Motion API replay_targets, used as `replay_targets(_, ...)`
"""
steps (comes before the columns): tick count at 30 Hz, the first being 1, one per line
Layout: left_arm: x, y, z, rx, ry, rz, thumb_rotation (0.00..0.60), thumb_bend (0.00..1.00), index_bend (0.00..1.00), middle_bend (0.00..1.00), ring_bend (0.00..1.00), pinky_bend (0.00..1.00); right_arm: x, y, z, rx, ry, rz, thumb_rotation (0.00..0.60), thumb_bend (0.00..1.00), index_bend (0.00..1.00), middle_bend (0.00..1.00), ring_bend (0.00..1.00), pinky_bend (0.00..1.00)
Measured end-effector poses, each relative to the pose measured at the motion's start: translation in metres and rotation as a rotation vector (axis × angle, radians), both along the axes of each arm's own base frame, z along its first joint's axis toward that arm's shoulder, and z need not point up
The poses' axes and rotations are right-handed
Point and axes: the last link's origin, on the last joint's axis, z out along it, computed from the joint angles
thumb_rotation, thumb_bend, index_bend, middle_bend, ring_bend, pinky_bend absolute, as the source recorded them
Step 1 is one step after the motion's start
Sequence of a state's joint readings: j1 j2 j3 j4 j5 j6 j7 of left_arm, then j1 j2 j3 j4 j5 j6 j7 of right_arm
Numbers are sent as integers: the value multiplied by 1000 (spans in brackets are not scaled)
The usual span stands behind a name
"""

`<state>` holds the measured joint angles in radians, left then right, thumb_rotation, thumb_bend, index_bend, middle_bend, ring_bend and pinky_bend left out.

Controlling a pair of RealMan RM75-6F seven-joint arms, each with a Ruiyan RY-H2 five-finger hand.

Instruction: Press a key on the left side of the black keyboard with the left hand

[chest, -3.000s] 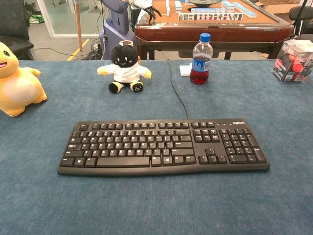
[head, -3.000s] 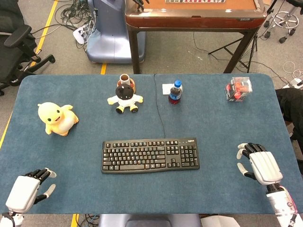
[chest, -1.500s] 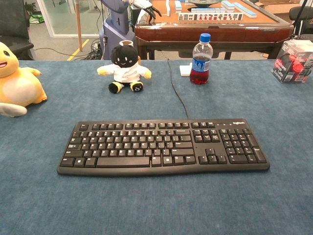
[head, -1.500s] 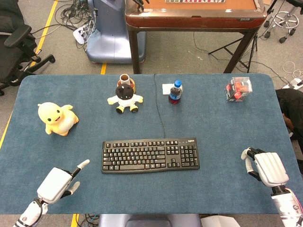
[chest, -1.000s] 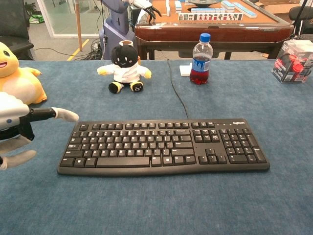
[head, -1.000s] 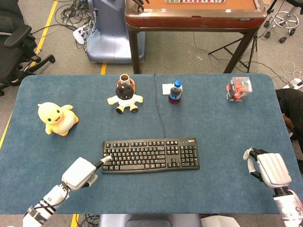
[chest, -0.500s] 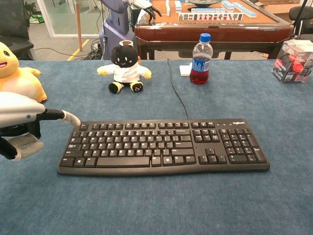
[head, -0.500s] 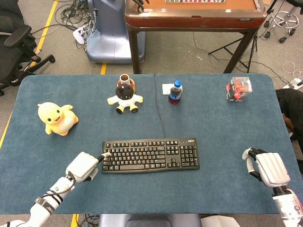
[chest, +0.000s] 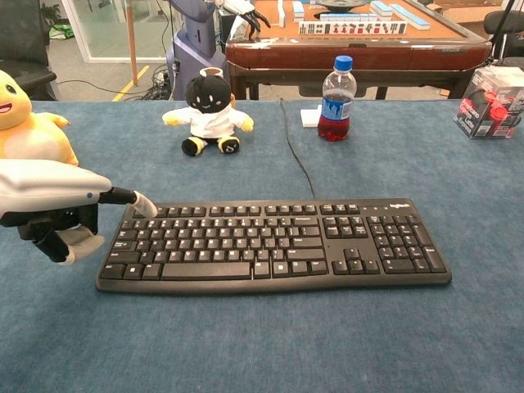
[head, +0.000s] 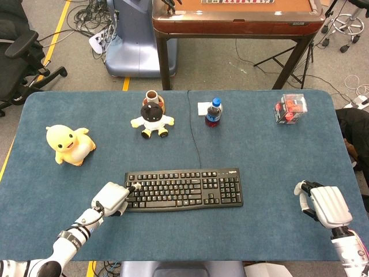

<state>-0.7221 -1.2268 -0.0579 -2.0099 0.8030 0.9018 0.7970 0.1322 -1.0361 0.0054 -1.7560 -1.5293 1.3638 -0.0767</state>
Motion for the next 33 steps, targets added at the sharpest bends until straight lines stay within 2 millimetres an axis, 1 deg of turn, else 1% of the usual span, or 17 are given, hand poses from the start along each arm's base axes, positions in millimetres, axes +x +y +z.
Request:
replay_targets(13, 8, 12, -7, 8, 45, 66, 600, 577, 131, 919, 912, 1000, -1, -1, -2, 12, 1, -4, 600, 703, 512, 490, 527, 878)
replay_targets(17, 12, 11, -7, 2, 60, 69, 600, 577, 132, 919, 912, 1000, -1, -1, -2, 11, 0, -3, 600, 704, 512, 490, 527, 878)
replay_targets(25, 12, 13, -12, -6, 99, 71, 600, 578, 141, 919, 912, 1000, -1, -1, -2, 11, 0, -4, 600, 703, 512, 490, 527, 878)
replay_targets(33, 13, 13, -15, -9, 98, 65, 600, 578, 144, 920, 915, 1000, -1, -2, -3, 14, 2, -5, 600, 703, 512, 490, 527, 878)
